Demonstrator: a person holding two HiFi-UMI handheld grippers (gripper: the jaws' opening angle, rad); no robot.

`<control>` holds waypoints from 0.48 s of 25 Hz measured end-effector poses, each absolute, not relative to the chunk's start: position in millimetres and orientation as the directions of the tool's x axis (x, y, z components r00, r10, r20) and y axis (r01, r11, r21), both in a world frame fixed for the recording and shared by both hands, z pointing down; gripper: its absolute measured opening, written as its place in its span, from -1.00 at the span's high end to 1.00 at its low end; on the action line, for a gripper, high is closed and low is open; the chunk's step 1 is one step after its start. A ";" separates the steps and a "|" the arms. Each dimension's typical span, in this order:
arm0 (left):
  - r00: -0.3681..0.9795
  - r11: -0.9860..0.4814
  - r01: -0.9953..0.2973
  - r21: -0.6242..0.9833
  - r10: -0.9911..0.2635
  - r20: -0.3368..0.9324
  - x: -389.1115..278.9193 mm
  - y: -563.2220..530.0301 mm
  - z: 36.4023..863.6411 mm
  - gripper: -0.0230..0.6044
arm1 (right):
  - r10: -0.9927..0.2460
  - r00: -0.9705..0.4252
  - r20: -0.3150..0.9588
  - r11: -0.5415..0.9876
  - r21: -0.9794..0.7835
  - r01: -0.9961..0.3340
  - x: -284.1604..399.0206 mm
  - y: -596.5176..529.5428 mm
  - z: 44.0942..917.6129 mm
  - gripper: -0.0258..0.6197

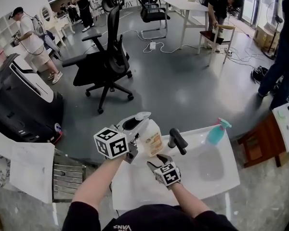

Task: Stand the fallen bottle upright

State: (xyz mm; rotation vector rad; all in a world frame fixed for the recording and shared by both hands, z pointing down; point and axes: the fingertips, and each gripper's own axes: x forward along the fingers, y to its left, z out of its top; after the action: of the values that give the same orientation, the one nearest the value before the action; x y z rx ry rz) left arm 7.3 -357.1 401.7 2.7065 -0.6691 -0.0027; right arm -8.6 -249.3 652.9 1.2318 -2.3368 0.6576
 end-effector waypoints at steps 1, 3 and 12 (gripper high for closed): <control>0.888 -0.828 -0.453 0.329 -0.453 0.081 7.8 -356.2 401.9 0.61 | -0.645 -0.523 0.557 0.496 -0.215 -0.841 -6.7 -247.3 652.1 0.22; 0.887 -0.835 -0.456 0.308 -0.455 0.081 9.4 -354.5 402.5 0.61 | -0.650 -0.523 0.551 0.493 -0.218 -0.842 -1.6 -244.1 649.0 0.22; 0.898 -0.878 -0.439 0.191 -0.438 0.051 19.4 -334.3 399.0 0.61 | -0.669 -0.544 0.507 0.509 -0.221 -0.832 21.1 -221.8 622.7 0.22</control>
State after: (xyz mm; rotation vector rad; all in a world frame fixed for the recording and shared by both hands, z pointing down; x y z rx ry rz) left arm 19.4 -334.3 399.0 2.8654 -0.6687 0.0093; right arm 21.1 -221.8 622.7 1.2472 -2.3985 0.6337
